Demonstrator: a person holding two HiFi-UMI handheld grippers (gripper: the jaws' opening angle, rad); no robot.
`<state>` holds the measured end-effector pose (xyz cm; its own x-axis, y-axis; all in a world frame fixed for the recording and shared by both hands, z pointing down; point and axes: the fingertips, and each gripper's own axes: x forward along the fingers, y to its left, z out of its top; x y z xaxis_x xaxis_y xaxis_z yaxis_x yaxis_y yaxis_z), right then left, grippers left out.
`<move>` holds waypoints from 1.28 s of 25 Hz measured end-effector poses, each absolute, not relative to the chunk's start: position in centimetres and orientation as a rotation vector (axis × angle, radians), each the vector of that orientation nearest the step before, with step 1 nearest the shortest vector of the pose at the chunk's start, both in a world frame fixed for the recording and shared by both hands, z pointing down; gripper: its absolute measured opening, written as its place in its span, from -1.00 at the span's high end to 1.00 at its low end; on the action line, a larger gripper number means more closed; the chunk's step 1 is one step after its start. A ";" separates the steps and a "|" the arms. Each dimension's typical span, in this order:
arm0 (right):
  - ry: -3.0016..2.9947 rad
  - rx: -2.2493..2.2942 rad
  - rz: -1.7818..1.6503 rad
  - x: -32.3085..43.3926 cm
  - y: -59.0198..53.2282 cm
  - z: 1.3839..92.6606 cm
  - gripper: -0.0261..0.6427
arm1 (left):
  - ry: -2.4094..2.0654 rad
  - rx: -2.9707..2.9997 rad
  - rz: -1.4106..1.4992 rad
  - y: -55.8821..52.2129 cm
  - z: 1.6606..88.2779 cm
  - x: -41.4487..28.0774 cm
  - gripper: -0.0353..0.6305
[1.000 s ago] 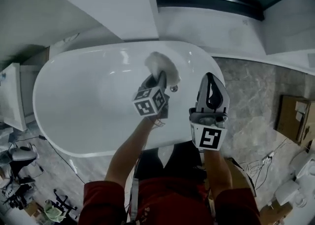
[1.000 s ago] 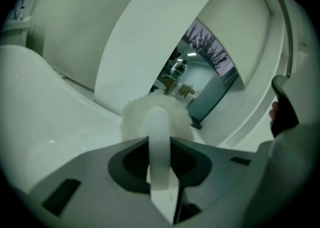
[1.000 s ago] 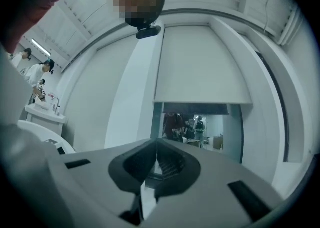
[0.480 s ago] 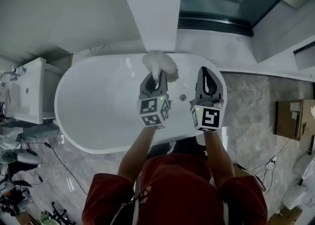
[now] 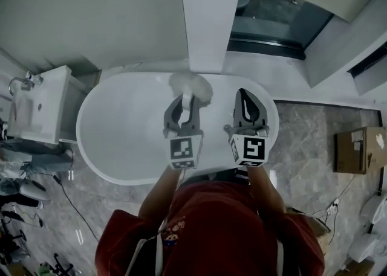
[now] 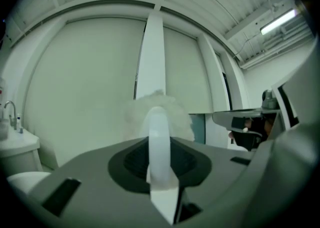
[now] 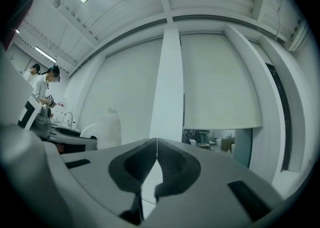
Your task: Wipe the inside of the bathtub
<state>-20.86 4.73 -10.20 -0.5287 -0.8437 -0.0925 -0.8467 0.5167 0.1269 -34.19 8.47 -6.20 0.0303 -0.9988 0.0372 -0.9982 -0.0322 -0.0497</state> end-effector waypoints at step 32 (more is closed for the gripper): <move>2.748 -1.266 0.351 -22.5 8.6 -15.7 0.89 | 2.277 -2.004 0.001 13.6 -13.4 -33.0 0.62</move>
